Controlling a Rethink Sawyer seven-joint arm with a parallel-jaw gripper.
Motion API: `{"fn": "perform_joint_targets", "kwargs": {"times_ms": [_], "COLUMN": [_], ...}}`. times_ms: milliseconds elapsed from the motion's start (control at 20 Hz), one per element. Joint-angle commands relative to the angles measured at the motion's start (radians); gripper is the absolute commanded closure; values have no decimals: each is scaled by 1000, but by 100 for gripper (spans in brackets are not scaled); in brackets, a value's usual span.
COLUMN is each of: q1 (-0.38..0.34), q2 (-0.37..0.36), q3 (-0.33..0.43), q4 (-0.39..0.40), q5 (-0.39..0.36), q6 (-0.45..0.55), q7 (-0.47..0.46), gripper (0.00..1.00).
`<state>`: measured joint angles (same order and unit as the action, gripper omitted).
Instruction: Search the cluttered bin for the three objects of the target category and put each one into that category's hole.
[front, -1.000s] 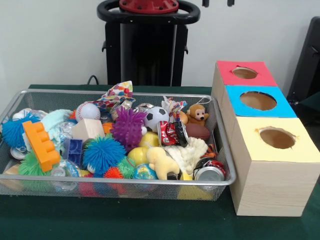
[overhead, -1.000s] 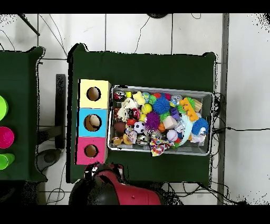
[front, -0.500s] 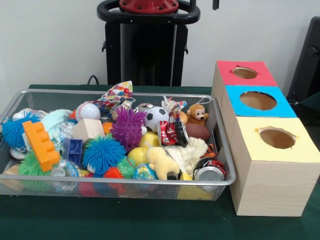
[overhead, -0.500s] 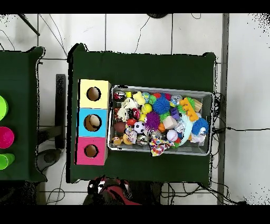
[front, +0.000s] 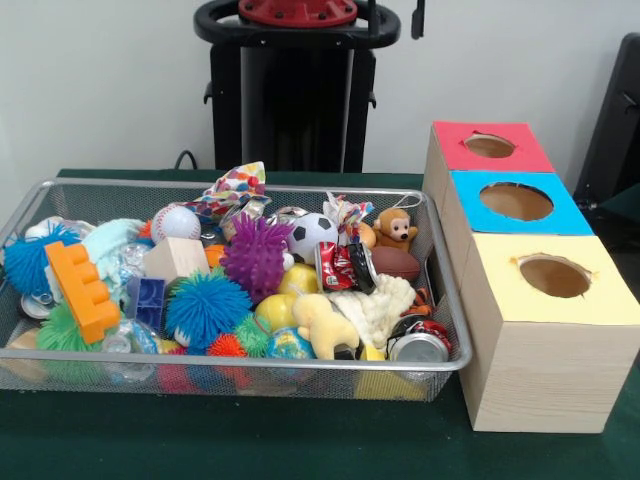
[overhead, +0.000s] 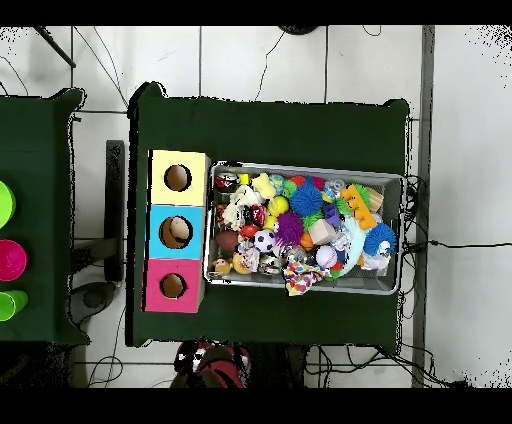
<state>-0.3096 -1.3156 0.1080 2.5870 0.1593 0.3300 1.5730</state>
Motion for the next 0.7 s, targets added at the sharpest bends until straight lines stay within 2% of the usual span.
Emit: {"fn": "perform_joint_targets", "kwargs": {"times_ms": [50,300,550,700], "q1": [-67,-74,-65,-61], "q2": [129,286,403,448], "q3": [118,114,84,71], "q4": [108,86,48,38], "q5": [-59,-129,-193,-226], "q6": [-146,-283,-377,-418], "q7": [24,73,117,141], "gripper": [0,0,0,0]}}
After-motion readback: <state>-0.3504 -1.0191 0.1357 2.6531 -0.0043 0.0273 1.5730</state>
